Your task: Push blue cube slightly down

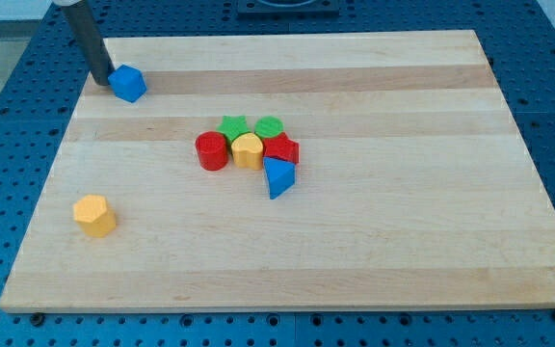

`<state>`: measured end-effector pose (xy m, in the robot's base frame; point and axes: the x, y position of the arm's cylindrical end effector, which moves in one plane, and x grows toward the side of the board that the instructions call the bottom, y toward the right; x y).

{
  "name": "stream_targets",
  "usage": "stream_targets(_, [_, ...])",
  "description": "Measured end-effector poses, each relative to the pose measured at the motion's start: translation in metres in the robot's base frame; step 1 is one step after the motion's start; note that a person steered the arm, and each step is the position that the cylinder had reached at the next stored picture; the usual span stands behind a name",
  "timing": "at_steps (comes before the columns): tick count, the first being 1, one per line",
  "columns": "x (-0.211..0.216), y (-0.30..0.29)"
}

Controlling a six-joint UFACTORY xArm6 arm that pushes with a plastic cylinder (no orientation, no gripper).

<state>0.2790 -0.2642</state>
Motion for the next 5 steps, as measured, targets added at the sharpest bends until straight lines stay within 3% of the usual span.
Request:
stream_targets(1, [0.0, 0.021])
stream_targets(3, [0.064, 0.078])
stream_targets(5, [0.061, 0.106])
